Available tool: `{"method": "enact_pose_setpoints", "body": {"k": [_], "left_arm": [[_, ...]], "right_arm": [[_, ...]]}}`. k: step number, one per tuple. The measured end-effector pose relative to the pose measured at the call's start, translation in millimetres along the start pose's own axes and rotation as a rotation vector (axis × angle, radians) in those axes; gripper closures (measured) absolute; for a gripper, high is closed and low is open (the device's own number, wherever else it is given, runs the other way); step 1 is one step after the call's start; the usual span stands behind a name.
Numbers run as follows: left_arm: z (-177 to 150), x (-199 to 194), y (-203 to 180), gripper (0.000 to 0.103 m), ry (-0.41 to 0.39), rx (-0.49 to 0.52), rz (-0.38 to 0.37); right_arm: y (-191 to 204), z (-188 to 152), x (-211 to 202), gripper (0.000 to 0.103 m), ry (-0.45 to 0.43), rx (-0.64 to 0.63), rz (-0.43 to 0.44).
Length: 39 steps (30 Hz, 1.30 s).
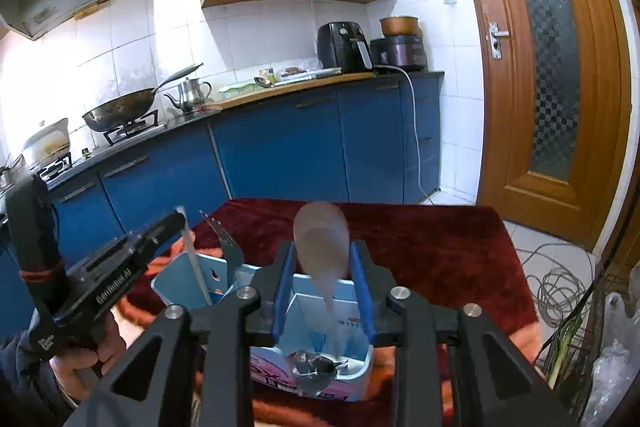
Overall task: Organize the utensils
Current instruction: 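Lift the plastic spoon and chopstick and carry them over the caddy, then release the chopstick and plastic spoon into the caddy compartments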
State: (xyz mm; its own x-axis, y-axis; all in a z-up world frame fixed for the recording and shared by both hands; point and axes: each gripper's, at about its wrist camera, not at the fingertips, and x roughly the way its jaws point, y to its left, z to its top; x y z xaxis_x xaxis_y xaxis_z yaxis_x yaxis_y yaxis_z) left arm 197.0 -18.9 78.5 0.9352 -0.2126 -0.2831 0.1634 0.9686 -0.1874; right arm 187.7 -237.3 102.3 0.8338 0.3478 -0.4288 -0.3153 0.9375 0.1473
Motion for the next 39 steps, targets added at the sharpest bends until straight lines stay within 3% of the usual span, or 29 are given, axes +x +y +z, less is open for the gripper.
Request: {"method": "enact_pose_setpoints", "body": {"k": [2,4,15,21,30,34,36,39], "left_arm": [[-1.1,-1.9,0.6,0.08,0.012,-0.004,-0.002],[-1.2,-5.3,0.9,0.078,0.021,-0.001,0.001],[4.1,-31.7,8.2,0.077,0.08,0.005,0.011],[2.3,-48.1,14.7,0.077,0.104,0.002,0.021],[-4.6,-66.1,22.6,0.077,0.126,0.02,0.046],[-7.3,-69.7,26.8,0.077,0.132,0.009,0.05],[-8.6,-70.3,28.6,0.077,0.133,0.004,0.049],[-11.1,-69.1,30.8,0.076,0.139,-0.002,0.048]], "right_arm": [[2.0,3.4,-6.2,0.064,-0.013,-0.008,0.0],[2.9,6.2,-13.4,0.064,-0.024,-0.015,-0.005],[-8.3,-1.9,-59.0,0.064,-0.061,0.003,-0.068],[-14.3,-18.3,-75.5,0.063,-0.032,0.053,-0.081],[-8.0,-48.4,-51.3,0.063,0.068,0.105,-0.054],[0.1,-53.2,-32.0,0.063,0.089,0.091,-0.082],[2.2,-50.8,-23.9,0.065,0.089,0.093,-0.114],[2.8,-47.2,-17.3,0.089,0.081,0.095,-0.157]]}}
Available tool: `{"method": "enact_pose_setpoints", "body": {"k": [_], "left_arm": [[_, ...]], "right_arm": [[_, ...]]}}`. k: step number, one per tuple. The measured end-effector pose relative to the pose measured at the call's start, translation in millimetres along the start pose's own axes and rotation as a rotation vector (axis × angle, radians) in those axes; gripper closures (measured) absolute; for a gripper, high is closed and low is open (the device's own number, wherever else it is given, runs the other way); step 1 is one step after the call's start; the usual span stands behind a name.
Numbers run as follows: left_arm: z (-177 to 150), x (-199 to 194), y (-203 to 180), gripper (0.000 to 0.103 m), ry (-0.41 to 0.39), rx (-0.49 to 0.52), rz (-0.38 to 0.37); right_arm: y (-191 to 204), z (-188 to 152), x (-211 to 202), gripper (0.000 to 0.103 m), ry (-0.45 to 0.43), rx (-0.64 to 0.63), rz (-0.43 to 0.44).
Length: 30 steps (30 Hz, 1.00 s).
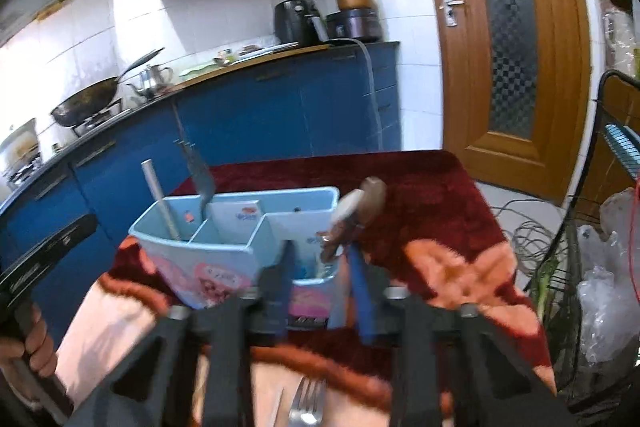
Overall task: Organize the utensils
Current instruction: 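Release the chopstick and plastic spoon into the caddy compartments, then move both tools back over the utensils and close the left tool on a metal fork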
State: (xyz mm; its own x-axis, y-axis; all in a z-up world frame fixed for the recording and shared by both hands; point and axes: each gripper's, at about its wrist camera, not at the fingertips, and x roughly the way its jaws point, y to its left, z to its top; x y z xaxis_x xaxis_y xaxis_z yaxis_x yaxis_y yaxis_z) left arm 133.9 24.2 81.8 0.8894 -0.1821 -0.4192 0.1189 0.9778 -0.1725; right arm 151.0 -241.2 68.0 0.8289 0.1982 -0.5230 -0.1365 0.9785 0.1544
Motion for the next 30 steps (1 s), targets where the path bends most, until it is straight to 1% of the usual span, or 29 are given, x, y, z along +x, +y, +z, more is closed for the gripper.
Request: {"method": "enact_pose_setpoints", "body": {"k": [1,3,8,10,12,14,16,19,21,25,29,30], "left_arm": [[-1.0,0.9,0.6,0.076,0.004,-0.001,-0.002],[-2.9,2.3,0.7,0.076,0.01,-0.002,-0.007],[-6.3,8.3,1.9,0.076,0.027,-0.009,-0.016],[-7.2,10.8,1.2,0.076,0.034,-0.008,-0.017],[-8.0,12.3,-0.4,0.076,0.042,-0.001,-0.018],[-9.3,12.9,-3.0,0.076,0.053,0.013,-0.021],[-10.1,11.9,-6.1,0.075,0.066,0.027,-0.022],[-11.4,10.7,-10.2,0.067,0.091,0.045,-0.023],[-11.9,9.5,-13.8,0.067,0.114,0.062,-0.024],[-15.6,6.1,-22.7,0.066,0.173,0.108,-0.034],[-22.4,2.4,-34.6,0.057,0.236,0.16,-0.046],[-25.2,1.6,-37.8,0.056,0.255,0.171,-0.05]], "right_arm": [[0.3,2.0,0.9,0.095,-0.007,-0.005,-0.008],[0.6,7.7,0.1,0.098,-0.026,-0.018,-0.025],[10.2,27.1,-4.4,0.1,-0.066,-0.105,-0.021],[15.9,34.2,-1.8,0.1,-0.068,-0.138,-0.023],[17.8,40.7,1.7,0.1,-0.062,-0.138,-0.01],[16.4,43.9,1.6,0.1,-0.051,-0.101,0.035],[16.1,42.3,-1.6,0.1,-0.045,-0.08,0.064],[18.9,35.2,-9.5,0.099,-0.031,-0.077,0.092],[21.0,30.7,-15.1,0.098,-0.011,-0.08,0.103],[18.6,20.7,-28.7,0.089,0.036,-0.071,0.116],[13.6,7.3,-37.8,0.087,0.095,-0.07,0.112],[12.4,2.6,-39.3,0.087,0.117,-0.072,0.105]]}}
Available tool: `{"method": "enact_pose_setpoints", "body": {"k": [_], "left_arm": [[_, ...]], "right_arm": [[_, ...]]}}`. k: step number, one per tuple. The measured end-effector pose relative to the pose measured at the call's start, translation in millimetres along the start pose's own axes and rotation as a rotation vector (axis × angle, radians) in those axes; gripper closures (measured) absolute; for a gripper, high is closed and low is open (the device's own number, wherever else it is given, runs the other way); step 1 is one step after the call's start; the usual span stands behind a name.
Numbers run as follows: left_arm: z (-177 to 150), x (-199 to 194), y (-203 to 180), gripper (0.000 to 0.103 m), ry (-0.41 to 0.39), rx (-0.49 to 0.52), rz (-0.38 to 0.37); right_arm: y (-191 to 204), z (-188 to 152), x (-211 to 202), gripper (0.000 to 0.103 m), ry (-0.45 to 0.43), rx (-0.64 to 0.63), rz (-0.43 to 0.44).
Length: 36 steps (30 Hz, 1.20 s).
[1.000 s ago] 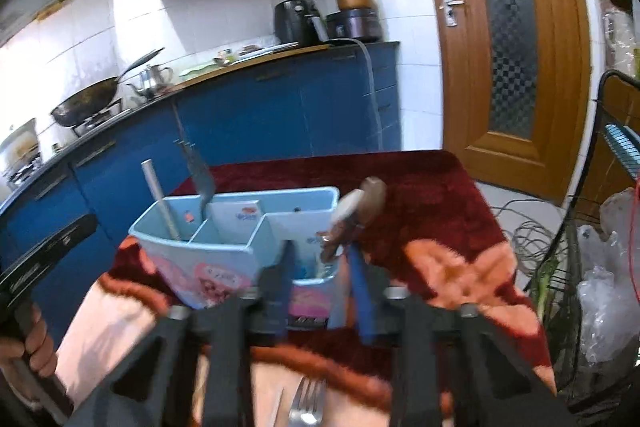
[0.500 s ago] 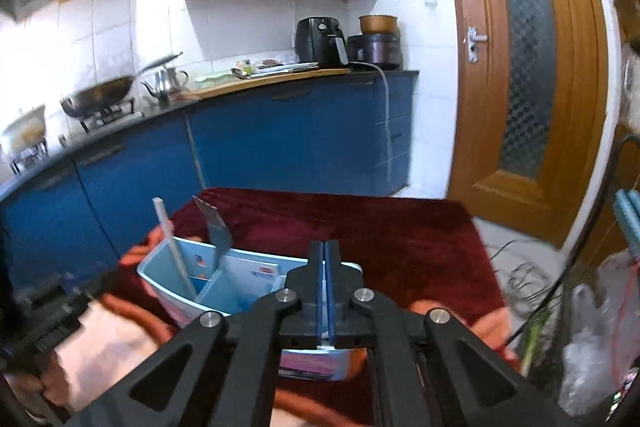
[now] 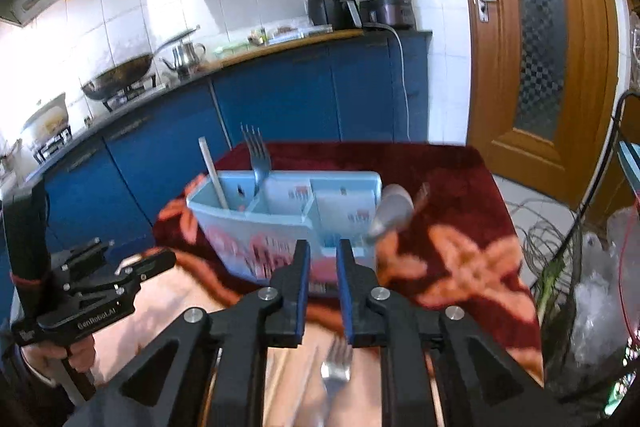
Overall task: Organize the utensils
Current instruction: 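Move both tools back over the utensils and close the left tool on a metal fork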
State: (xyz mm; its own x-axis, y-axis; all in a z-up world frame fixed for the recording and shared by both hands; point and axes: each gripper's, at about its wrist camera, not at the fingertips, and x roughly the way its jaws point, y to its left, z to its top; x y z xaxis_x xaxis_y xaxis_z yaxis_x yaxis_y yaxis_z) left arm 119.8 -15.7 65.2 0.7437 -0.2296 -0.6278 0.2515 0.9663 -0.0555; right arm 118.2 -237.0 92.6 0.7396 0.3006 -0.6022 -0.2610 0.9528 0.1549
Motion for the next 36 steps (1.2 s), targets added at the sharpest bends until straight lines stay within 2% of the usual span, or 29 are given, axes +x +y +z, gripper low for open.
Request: {"method": "enact_pose_setpoints", "body": {"k": [5,8,16,26,31,33,35,36], "left_arm": [[-12.6,7.5,-13.0,0.055,0.083,0.022,-0.032],[-22.8,17.8,-19.3,0.055,0.146,0.018,-0.037],[-47.2,35.0,-32.7,0.055,0.304,0.021,-0.036],[-56.0,37.3,-38.1,0.055,0.401,0.044,-0.001],[-58.5,36.2,-38.1,0.056,0.46,0.008,-0.047],[-58.9,35.4,-39.0,0.063,0.463,0.014,-0.054],[-57.8,36.6,-38.1,0.089,0.471,0.002,-0.084],[-56.6,38.5,-37.0,0.094,0.48,-0.005,-0.087]], "right_arm": [[-9.2,-28.2,1.4,0.084,0.103,0.023,-0.014],[-12.0,-45.2,0.2,0.08,0.128,0.029,-0.03],[-18.1,-78.3,2.4,0.076,0.168,0.056,-0.024],[-26.5,-98.4,7.9,0.072,0.204,0.09,-0.001],[-29.1,-100.9,5.7,0.07,0.198,0.101,0.011],[-30.3,-101.2,5.4,0.069,0.197,0.105,0.013],[-31.6,-101.8,4.6,0.069,0.194,0.109,0.016],[-32.1,-102.2,4.0,0.069,0.194,0.11,0.017]]}}
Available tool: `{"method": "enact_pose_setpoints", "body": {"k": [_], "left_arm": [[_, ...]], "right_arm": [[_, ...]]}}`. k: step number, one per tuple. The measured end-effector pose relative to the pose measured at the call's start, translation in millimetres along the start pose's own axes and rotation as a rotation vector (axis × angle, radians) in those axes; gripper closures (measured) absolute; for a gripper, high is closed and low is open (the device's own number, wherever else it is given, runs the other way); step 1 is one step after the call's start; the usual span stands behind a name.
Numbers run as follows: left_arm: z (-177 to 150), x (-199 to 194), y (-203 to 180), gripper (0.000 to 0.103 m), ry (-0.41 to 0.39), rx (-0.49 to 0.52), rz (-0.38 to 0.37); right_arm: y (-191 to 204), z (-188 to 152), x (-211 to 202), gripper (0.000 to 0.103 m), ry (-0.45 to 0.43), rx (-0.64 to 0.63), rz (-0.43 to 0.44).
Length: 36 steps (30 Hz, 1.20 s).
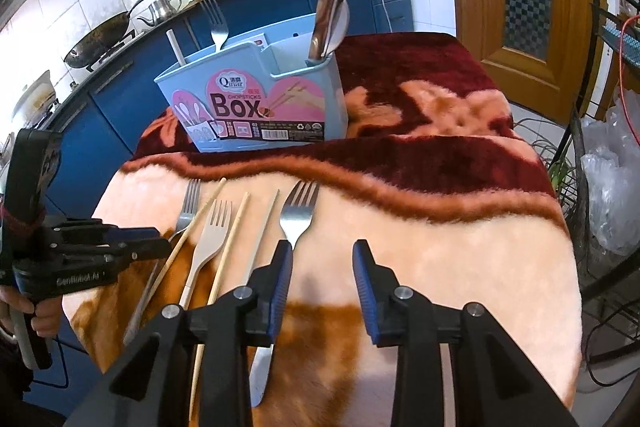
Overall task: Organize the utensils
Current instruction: 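Move both tools back over the utensils and close the left tool on a metal fork, then lift the metal fork with the left tool while the right tool grasps a chopstick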
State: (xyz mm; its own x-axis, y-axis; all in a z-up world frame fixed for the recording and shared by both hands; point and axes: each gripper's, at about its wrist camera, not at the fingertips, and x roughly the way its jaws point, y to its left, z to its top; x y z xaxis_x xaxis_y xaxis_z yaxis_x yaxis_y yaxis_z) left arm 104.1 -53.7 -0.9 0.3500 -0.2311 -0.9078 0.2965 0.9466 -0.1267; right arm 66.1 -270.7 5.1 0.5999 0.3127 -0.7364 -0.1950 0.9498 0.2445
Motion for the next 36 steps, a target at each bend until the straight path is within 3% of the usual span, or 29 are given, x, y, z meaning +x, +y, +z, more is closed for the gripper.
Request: {"method": "enact_pose_setpoints", "body": {"k": [12,21,25,32,36], "left_arm": [[14.2,12.3,1.2,0.096,0.075,-0.016,0.015],[12.9,7.9,23.4,0.1,0.045,-0.119,-0.113],[6.6,-20.0,32.4,0.1,-0.082,-0.141,-0.18],[-6.7,-54.2,41.0,0.1,-0.34,-0.145,-0.172],[-8.6,-61.6,42.8,0.1,-0.424,-0.144,-0.161]], "right_arm": [[0.5,0.5,3.9,0.067,0.04,-0.005,0.01],[13.8,4.8,16.0,0.066,0.13,-0.033,0.03],[20.6,8.0,27.5,0.066,0.178,-0.058,0.021],[26.7,17.2,47.6,0.066,0.192,-0.079,-0.04],[26.8,22.8,54.1,0.064,0.17,-0.074,-0.034]]}}
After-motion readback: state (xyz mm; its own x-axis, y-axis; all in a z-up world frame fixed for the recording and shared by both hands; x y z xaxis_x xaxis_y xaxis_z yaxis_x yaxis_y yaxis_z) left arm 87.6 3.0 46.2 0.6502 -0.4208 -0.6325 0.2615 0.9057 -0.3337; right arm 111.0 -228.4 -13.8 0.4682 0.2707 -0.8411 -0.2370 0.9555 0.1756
